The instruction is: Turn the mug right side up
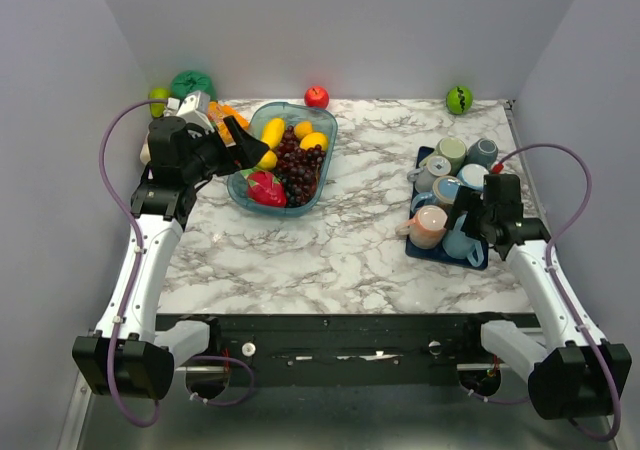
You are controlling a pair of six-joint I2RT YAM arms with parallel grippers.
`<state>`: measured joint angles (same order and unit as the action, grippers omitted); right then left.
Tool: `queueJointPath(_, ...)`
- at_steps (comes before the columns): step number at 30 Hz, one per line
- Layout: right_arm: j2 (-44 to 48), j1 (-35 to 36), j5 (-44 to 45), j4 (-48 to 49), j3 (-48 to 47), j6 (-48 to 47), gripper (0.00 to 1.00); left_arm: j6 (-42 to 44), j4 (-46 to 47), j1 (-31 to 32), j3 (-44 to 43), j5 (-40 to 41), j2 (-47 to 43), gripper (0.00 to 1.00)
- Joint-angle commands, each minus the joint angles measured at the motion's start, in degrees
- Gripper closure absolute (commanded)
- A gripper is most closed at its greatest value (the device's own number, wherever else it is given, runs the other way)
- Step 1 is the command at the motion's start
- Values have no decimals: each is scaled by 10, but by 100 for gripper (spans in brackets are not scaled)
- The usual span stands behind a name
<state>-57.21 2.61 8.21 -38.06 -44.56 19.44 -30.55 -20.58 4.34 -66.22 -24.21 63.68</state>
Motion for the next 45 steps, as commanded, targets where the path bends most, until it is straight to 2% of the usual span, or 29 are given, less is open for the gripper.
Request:
queueJointPath(1,20,-3,16,37,17,15,0,4,19,-3,3,-25,-6,1)
queueJointPath(6,21,-3,12,27,32,62,0,17,37,2,19,-64,-12,1)
queueJointPath(9,27,-3,14,16,28,113,0,48,48,30,28,-96,-14,1)
queueJointPath(13,46,-4,26,-6,5,152,0,95,40,120,39,-111,13,1)
queueJointPath(14,50,-3,31,-21,-6,159,0,99,46,167,42,-111,20,1)
queueJointPath(18,68,-3,28,-43,-25,169,0,117,101,268,58,-110,73,1)
queueJointPath(21,79,-3,19,-62,-36,176,0,154,111,334,32,-88,141,1)
queueJointPath(28,92,-3,-15,-90,-62,172,0,255,71,414,-96,-42,312,6)
queueJointPath(31,89,-3,-31,-93,-71,170,0,290,47,429,-155,-26,385,10)
queueJointPath(32,89,-3,-32,-97,-76,169,0,301,39,437,-171,-24,418,15)
queueJointPath(36,84,-3,-30,-97,-84,165,0,339,3,456,-242,1,486,22)
queueJointPath(45,77,-2,-26,-94,-91,152,0,379,-27,484,-316,43,573,24)
